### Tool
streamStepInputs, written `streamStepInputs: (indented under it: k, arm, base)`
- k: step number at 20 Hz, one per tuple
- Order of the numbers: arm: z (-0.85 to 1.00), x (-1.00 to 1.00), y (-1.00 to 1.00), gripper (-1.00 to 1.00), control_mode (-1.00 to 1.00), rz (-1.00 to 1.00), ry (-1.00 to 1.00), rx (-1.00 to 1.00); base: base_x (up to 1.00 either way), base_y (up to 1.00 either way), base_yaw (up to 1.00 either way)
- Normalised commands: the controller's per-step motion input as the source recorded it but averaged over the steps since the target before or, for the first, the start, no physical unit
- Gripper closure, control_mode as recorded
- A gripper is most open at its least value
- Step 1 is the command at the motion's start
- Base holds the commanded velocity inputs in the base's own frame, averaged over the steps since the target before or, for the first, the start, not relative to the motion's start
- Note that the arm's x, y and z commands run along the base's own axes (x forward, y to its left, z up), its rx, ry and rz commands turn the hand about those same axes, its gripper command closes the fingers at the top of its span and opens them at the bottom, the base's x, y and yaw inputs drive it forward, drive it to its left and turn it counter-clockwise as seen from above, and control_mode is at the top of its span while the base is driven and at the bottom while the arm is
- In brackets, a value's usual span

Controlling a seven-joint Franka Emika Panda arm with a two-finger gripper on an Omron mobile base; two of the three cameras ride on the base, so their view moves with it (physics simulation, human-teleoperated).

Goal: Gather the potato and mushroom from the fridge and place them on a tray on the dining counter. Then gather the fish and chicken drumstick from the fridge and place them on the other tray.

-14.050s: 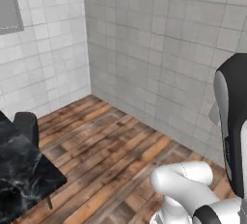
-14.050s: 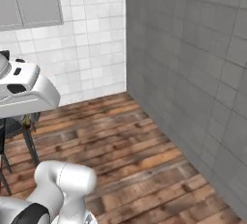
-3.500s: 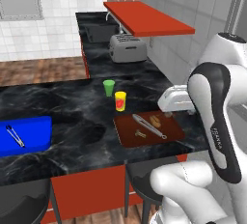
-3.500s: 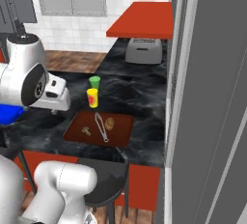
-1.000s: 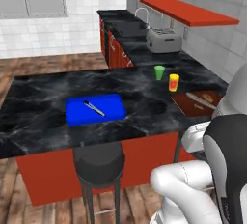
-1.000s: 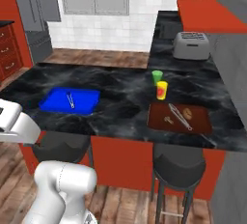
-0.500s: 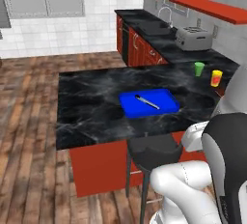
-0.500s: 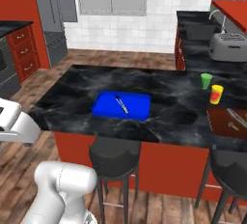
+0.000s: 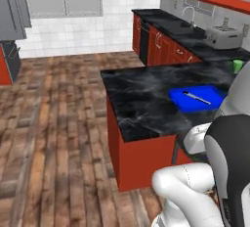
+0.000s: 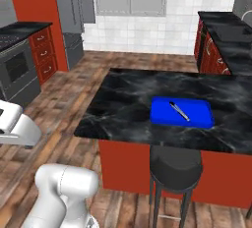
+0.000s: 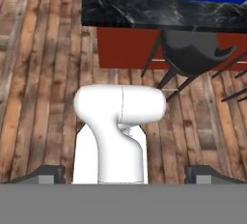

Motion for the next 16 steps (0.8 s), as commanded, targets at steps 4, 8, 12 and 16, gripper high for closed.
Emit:
streamStepInputs:
  k: [4,8,12,16]
  arm:
    - [0.0,0.0,0.0,-1.0,1.0,0.0,0.0,0.0]
    - [0.0,0.0,0.0,-1.0,1.0,0.0,0.0,0.0]
    - [0.0,0.0,0.0,-1.0,1.0,0.0,0.0,0.0]
    - [0.0,0.0,0.0,-1.0,1.0,0.0,0.0,0.0]
  base:
    - [0.51,1.0,-0.08]
    - [0.82,1.0,-0.13]
    - [0.98,1.0,-0.16]
    - [1.0,1.0,-0.15]
